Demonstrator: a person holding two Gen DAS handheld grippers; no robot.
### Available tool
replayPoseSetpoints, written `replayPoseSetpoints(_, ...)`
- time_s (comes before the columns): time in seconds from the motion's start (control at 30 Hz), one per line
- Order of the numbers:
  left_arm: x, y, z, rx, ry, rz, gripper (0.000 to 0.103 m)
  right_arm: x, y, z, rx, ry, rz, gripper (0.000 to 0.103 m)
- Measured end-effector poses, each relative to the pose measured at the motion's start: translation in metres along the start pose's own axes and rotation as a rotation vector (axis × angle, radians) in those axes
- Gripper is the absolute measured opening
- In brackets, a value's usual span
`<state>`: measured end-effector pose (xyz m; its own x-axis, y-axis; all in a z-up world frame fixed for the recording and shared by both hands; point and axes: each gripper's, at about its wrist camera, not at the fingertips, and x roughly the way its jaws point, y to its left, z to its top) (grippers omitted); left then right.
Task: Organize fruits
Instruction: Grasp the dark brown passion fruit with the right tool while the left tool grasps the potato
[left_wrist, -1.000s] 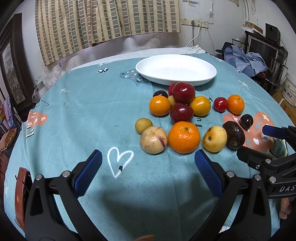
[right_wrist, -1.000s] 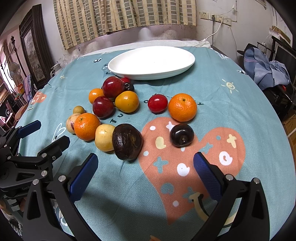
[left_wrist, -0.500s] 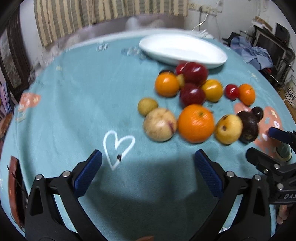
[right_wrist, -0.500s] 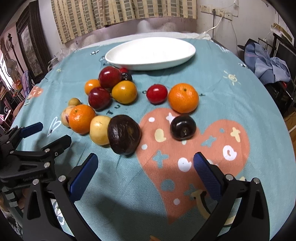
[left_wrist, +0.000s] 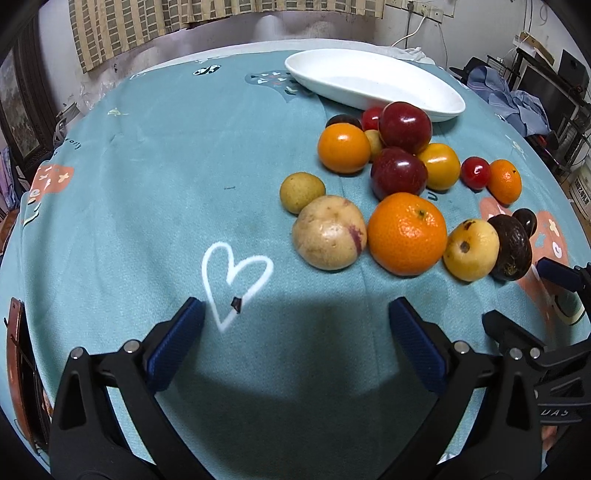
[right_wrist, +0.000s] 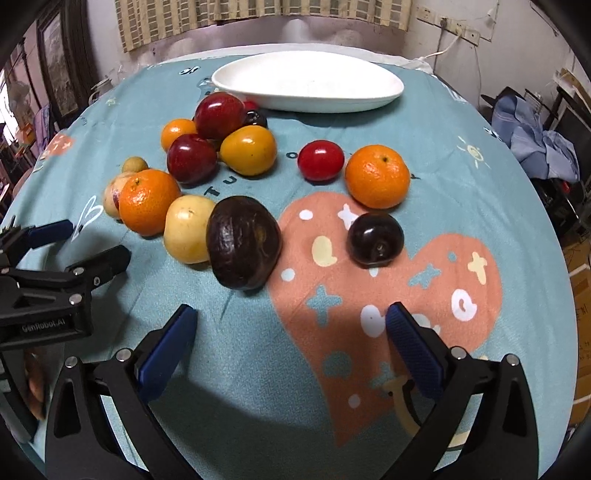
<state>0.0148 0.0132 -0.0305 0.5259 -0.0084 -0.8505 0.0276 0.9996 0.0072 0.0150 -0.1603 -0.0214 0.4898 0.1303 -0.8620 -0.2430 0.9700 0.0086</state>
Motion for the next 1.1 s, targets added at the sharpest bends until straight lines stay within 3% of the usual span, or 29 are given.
replayPoseSetpoints(0.1,0.001,-0.001,0.003,-0.007,0.001,0.003,0.101,0.001,-0.003,0.003,-0.021,0.0,0.024,0.102)
replayPoseSetpoints(0.17,0.002,-0.003,0.008,-0.011,-0.002,-0.002,0.101,-0.002,-0.013,0.005,-0.029,-0.016,0.1,0.102)
replayPoseSetpoints(0.3,0.002,0.003,0.012,-0.02,-0.026,-0.04,0.101,-0.015,-0.07,-0.002,0.264,-0.155,0.45,0.102)
replayPoseSetpoints(0.33,0.0,0.006,0.013,-0.025,-0.034,-0.046,0.101,-0.014,-0.081,-0.004,0.322,-0.157,0.479,0.102)
replayPoseSetpoints(0.4,-0.004,0.009,0.015,-0.023,-0.061,-0.03,0.101,-0.015,-0.084,-0.003,0.323,-0.151,0.504,0.102)
replayPoseSetpoints(0.5,-0.013,0.013,0.017,-0.007,-0.113,0.004,0.101,-0.03,-0.066,-0.002,0.221,-0.209,0.485,0.101)
replayPoseSetpoints(0.57,-0.014,0.012,0.018,0.002,-0.116,0.014,0.101,-0.042,-0.056,-0.003,0.155,-0.258,0.437,0.094)
replayPoseSetpoints(0.67,-0.009,0.006,0.019,0.03,-0.099,0.014,0.101,-0.048,-0.038,-0.002,0.058,-0.283,0.339,0.074)
replayPoseSetpoints(0.73,-0.01,0.001,0.018,0.054,-0.113,0.022,0.101,-0.042,-0.031,-0.001,0.027,-0.261,0.335,0.064)
replayPoseSetpoints(0.93,-0.015,0.0,0.016,0.066,-0.145,-0.007,0.101,-0.023,-0.017,0.011,-0.05,-0.187,0.3,0.059)
replayPoseSetpoints(1.1,-0.006,0.007,0.016,0.031,-0.104,-0.032,0.101,-0.016,-0.023,0.017,-0.053,-0.217,0.208,0.059)
